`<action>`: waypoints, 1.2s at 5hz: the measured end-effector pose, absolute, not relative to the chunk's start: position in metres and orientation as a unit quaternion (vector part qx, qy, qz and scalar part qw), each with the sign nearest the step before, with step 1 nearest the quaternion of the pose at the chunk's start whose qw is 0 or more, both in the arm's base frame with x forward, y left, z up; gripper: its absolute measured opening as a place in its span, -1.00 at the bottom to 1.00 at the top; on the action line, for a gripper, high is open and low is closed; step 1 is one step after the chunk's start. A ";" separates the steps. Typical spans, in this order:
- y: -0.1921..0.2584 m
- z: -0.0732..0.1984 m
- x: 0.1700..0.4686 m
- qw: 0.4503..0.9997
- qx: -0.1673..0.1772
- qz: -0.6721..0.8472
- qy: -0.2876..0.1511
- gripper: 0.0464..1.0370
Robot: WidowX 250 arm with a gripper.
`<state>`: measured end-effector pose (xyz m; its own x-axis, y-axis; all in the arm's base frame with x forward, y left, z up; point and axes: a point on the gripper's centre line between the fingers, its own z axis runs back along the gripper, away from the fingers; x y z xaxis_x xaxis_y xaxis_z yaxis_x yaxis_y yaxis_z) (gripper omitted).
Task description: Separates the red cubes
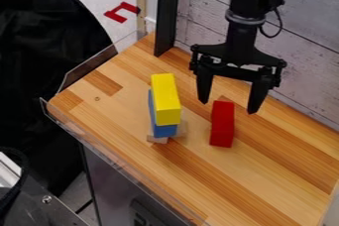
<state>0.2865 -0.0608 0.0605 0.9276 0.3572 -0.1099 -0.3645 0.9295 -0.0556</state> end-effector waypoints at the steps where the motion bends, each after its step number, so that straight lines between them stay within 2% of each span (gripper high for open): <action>1: -0.060 0.051 0.283 0.980 -0.034 0.185 0.063 0.92; 2: -0.061 0.040 0.281 0.979 -0.061 0.183 0.062 0.92; 3: -0.059 0.032 0.280 0.977 -0.061 0.188 0.076 0.92; 4: -0.060 0.032 0.283 0.978 -0.066 0.186 0.070 0.92; 6: -0.067 0.008 0.298 0.973 -0.080 0.199 0.086 0.92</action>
<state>0.2976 -0.0674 0.0076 0.9055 0.3744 -0.1996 -0.4019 0.9077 -0.1205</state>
